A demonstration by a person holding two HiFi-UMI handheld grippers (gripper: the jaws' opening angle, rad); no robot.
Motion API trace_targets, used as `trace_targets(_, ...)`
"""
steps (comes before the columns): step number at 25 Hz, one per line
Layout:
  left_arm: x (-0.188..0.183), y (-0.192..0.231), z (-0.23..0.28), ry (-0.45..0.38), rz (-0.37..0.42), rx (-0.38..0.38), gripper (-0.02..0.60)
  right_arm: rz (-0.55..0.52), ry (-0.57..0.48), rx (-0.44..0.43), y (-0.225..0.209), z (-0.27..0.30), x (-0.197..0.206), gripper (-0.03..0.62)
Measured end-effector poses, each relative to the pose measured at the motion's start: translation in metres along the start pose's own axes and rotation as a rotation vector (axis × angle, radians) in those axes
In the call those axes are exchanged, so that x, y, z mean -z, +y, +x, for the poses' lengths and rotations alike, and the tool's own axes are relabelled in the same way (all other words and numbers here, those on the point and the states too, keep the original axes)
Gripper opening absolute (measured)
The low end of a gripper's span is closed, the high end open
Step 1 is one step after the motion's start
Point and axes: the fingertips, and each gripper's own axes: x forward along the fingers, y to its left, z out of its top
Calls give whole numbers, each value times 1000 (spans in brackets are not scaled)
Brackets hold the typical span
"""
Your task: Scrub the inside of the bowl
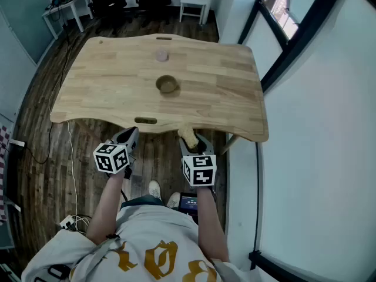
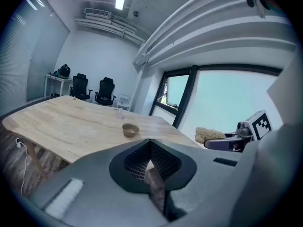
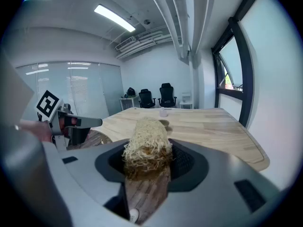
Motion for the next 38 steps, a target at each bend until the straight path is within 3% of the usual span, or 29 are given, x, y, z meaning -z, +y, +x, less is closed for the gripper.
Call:
trace_targets(9,0,-9,-9,-5,11,-16,3,-2,3,-7,-4,-11,5,193)
trace_targets(16,-4,-9,-10,-6,35,-40,3,143,4,-34,-15,-10,9,193)
trace_targets(21,-8,-4,1,6,36,-42,3,173,-1,-54,-21,2,7,193)
trace_targets(29,-15,29,62,37,9,-31,2,181,33,-62,-47,60,-3,193)
trace_targets(38,-53,108,178,114,-10,6,3,192,112,-67,-76,187,-42,193)
